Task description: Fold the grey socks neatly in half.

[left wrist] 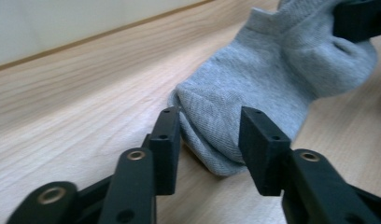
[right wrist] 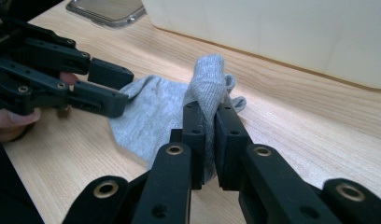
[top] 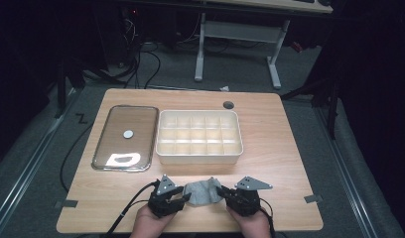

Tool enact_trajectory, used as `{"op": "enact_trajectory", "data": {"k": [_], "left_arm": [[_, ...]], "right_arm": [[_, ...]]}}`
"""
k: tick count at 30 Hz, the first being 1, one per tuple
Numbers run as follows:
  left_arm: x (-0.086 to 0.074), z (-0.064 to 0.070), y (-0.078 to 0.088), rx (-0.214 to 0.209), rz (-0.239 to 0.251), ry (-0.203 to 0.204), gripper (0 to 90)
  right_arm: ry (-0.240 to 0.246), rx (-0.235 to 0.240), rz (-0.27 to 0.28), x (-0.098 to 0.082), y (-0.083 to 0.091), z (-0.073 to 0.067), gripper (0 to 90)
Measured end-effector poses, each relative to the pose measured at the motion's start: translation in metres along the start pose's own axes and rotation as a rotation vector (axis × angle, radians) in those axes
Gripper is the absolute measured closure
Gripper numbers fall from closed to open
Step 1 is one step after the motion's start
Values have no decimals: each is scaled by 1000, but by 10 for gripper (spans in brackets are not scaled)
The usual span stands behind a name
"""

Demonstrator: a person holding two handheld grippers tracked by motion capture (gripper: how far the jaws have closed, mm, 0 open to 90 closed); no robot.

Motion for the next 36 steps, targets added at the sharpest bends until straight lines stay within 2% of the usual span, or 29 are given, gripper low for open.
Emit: {"op": "enact_trajectory", "data": {"k": [2,4,7,8,10,12,15,16,25,28,31,33,36], "left_arm": [[-1,-1,1,-2,6,9,668],[-3,-2,2,-15,15,18,742],[-3,-3,3,-20,29,18,777],[-4,-3,3,-29,30,22,783],[-4,-3,3,-33,27,18,782],[-5,-2,2,-35,29,12,780],[-5,-1,2,-34,32,11,778],[-5,-1,2,-36,32,8,777],[-5,-1,2,-46,27,5,775],[-5,-2,6,-71,29,8,734],[-6,-4,13,-86,51,11,701],[-8,-10,23,-69,72,23,722],[-9,-17,19,8,23,29,790]], "right_arm": [[-6,-3,-4,1,0,-1,850],[1,-29,-21,3,-1,-5,850],[13,-51,-32,7,-1,-8,849],[26,-76,-41,11,-1,-13,849],[38,-92,-44,13,-2,-15,849],[60,-115,-65,19,-4,-24,848],[77,-124,-77,22,-6,-28,848],[97,-130,-84,26,-7,-33,847],[149,-131,-130,34,-23,-48,846],[165,-135,-145,35,-31,-52,846],[166,-140,-150,35,-33,-53,845],[166,-146,-153,35,-32,-51,844],[166,-148,-159,36,-31,-51,842]]}}
Point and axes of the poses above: each handheld gripper's, and its own axes: y roughly backward along the jaws, x roughly out of its top, z roughly to its right, the point moved 2 cm from there along -y, roughly forward along the jaws, and after that the axes turned 13 degrees about -z, right-handed, at the moved point
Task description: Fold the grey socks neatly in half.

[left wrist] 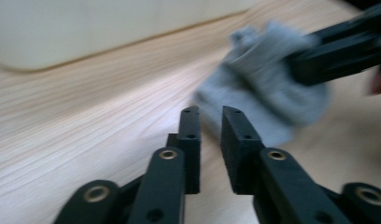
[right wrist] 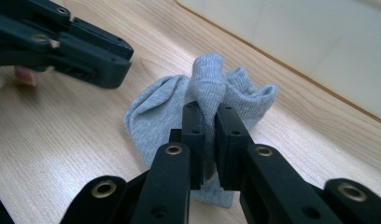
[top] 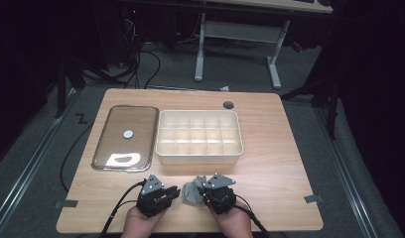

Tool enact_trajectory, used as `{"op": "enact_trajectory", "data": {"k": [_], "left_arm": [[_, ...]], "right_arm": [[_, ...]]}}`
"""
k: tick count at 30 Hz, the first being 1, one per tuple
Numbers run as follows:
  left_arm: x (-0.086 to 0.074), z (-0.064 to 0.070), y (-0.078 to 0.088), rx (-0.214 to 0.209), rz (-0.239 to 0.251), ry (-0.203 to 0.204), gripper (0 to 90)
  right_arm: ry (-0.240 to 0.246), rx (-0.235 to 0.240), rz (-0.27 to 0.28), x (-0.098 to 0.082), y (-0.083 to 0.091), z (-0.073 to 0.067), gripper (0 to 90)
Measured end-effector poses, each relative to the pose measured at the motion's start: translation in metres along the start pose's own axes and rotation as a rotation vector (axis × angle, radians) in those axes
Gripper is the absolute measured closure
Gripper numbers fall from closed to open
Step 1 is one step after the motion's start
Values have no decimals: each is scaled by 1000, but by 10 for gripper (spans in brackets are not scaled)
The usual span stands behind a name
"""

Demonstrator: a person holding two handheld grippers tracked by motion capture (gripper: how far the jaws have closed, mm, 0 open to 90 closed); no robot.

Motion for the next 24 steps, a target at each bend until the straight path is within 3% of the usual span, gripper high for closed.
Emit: {"op": "enact_trajectory", "data": {"k": [3,4,9,15,19,21,24], "left_arm": [[-1,2,-7,18,-41,-10,821],[-1,6,-12,27,-59,-31,825],[-1,11,-14,27,-62,-64,840],[-2,11,-14,20,-60,-67,824],[-2,11,-14,4,-56,-69,779],[-2,11,-14,6,-56,-68,777],[-2,11,-14,7,-56,-67,777]], "right_arm": [[4,-3,-1,0,0,-1,841],[9,-4,-4,1,-1,-2,839],[21,1,-11,4,-6,-7,833],[30,21,-8,7,-12,-14,817],[16,56,16,9,-9,-13,760],[3,74,56,10,0,-11,727],[-3,65,94,10,12,-11,728]]}}
Point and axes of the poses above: each handheld gripper's, and its own axes: y roughly backward along the jaws, x roughly out of its top, z roughly to its right, the point moved 2 cm from there along -y, roughly forward along the jaws, and after that the axes turned 13 degrees about -z, right-handed, at the moved point
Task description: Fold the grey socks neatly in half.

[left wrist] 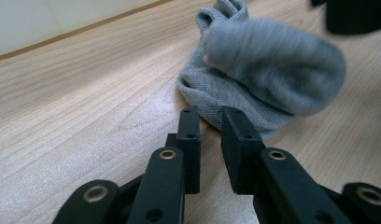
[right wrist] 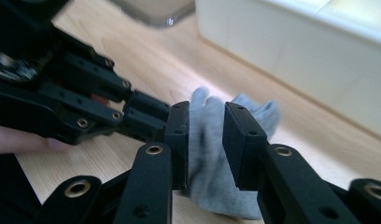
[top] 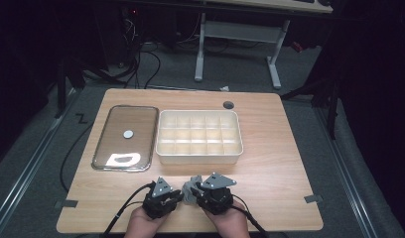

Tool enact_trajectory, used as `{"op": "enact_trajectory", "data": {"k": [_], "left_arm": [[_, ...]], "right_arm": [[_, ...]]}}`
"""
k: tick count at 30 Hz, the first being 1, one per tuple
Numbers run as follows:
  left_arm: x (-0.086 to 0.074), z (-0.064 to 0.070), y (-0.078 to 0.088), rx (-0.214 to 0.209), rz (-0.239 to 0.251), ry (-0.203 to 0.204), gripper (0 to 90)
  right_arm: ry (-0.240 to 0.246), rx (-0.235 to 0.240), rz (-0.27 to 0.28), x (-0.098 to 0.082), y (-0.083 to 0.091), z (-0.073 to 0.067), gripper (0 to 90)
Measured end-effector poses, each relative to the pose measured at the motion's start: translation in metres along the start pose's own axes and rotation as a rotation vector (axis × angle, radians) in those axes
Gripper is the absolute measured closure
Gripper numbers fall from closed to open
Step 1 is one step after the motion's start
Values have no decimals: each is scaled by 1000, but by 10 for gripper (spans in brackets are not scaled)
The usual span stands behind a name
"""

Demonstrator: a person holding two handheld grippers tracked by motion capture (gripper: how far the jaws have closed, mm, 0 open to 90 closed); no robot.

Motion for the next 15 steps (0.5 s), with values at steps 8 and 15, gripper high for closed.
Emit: {"op": "enact_trajectory", "data": {"k": [8,15], "left_arm": [[0,0,0,0,1,-1,773],[0,-1,7,-3,36,10,777]], "right_arm": [[-50,20,23,-11,1,3,706],[-56,11,-9,-18,-15,-6,700]]}}
Point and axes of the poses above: each handheld gripper's, and its own axes: y roughly backward along the jaws, x roughly out of its top, z roughly to its right, the point moved 2 cm from there along -y, roughly forward along the jaws, and after that the axes turned 13 degrees about -z, right-handed, at the moved point
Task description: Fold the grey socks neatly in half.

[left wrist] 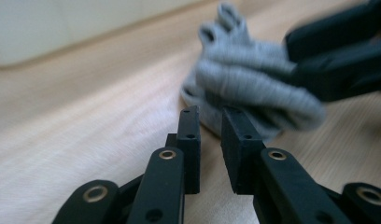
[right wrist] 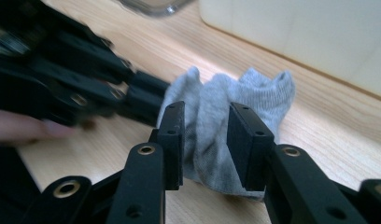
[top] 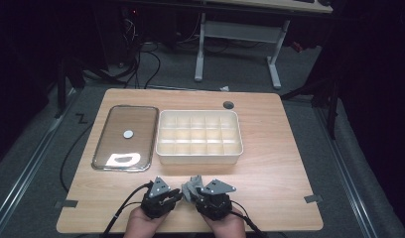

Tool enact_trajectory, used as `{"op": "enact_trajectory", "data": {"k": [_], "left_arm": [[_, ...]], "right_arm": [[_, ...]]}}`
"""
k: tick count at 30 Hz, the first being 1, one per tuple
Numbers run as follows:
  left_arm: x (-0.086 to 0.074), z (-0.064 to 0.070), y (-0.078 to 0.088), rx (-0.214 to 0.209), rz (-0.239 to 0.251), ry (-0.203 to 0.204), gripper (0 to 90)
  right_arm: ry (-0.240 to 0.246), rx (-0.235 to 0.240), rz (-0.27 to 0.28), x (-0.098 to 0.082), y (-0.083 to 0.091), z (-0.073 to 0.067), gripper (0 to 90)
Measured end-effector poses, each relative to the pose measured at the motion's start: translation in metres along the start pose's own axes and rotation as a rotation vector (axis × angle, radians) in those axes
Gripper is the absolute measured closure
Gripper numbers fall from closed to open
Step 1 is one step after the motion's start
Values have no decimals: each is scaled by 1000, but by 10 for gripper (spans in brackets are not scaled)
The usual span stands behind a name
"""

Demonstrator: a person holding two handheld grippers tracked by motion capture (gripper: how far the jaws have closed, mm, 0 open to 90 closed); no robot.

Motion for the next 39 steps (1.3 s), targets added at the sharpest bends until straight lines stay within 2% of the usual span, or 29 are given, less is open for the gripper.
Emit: {"op": "enact_trajectory", "data": {"k": [1,2,3,4,5,8,9,10,11,12,13,18,20,21,24,29,33,34,35,36,38,39], "left_arm": [[3,0,11,9,56,5,785],[3,0,11,9,56,5,791],[8,0,24,9,113,6,796],[8,0,24,9,113,6,800],[12,4,33,2,153,-6,801],[13,10,34,-12,155,-30,810],[12,16,27,1,124,-64,819],[10,16,22,11,97,-73,826],[9,16,16,14,70,-73,838],[9,16,16,14,70,-73,846],[6,13,7,14,32,-64,853],[4,11,-4,31,-9,-75,867],[3,13,-9,34,-28,-79,867],[3,13,-10,35,-32,-83,869],[3,14,-12,35,-35,-85,870],[5,13,-13,30,-44,-76,873],[5,8,-10,40,-23,-54,870],[7,3,-3,44,7,-37,871],[7,3,-3,44,7,-37,873],[9,1,2,31,32,-30,873],[20,5,11,-5,85,-42,891],[20,5,11,-5,85,-42,894]], "right_arm": [[1,-6,-8,-1,-2,0,731],[1,-11,-15,-1,-5,0,769],[-1,-11,-27,-3,-8,0,802],[3,-13,-38,-4,-12,0,828],[6,-12,-51,-6,-16,-1,845],[19,-12,-61,-8,-22,-3,858],[17,-12,-47,-8,-24,-5,861],[10,-6,-46,-8,-25,-4,862],[3,-1,-46,-8,-25,-4,862],[3,-1,-46,-8,-25,-4,862],[1,6,-42,-8,-24,-3,861],[-16,11,-20,-7,-18,0,861],[-11,32,24,-5,-8,-2,861],[-9,35,27,-5,-7,-3,861],[7,41,24,-5,-7,-5,861],[15,52,-28,-11,-20,-3,862],[16,51,-30,-11,-23,-2,867],[17,47,-29,-11,-23,-3,867],[22,46,-29,-11,-24,-3,867],[22,46,-29,-11,-24,-3,867],[22,47,-28,-11,-24,-3,866],[22,47,-28,-11,-24,-3,866]]}}
Point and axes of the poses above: each handheld gripper's, and its own axes: y roughly backward along the jaws, x roughly out of its top, z roughly to its right, the point moved 2 cm from there along -y, roughly forward along the jaws, and after that the axes turned 13 degrees about -z, right-handed, at the moved point
